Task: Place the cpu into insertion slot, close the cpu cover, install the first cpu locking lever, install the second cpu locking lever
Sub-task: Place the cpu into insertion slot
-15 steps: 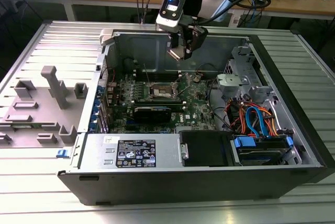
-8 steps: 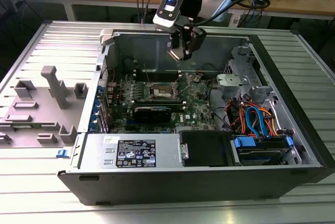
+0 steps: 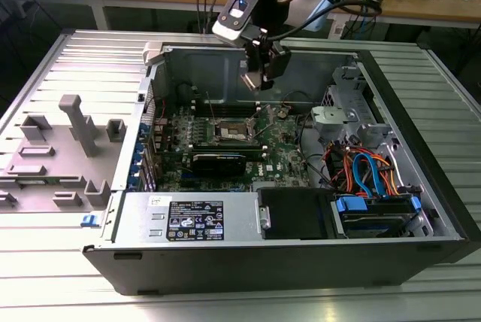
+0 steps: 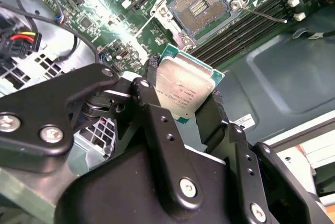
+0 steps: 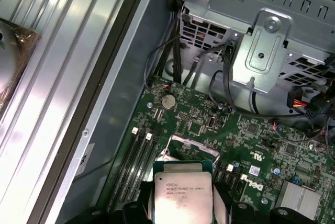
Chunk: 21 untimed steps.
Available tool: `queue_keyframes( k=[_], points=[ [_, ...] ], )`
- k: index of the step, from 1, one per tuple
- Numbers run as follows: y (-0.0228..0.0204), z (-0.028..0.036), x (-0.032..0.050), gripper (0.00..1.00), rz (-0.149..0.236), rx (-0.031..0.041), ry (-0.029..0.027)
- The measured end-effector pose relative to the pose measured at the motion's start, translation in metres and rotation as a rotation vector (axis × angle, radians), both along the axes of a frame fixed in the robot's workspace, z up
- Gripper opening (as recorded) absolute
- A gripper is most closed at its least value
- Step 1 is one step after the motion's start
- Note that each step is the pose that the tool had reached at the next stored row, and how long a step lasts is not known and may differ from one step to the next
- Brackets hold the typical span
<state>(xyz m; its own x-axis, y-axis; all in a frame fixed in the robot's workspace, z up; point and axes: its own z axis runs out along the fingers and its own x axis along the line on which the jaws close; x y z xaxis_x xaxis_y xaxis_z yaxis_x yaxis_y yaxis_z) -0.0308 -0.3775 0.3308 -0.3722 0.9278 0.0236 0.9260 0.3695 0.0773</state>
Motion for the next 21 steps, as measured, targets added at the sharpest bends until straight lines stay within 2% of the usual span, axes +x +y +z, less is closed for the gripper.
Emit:
queue_keyframes(
  k=[5,18,21],
  points=[
    [-0.0002,-0.0006,-0.0005,0.54,0.0,0.0002,0.0017],
    [-0.0002,-0.0011,-0.0005,0.54,-0.001,0.0003,0.0019],
    [-0.0001,-0.0019,-0.0006,0.54,-0.015,0.0004,0.0018]
  ],
)
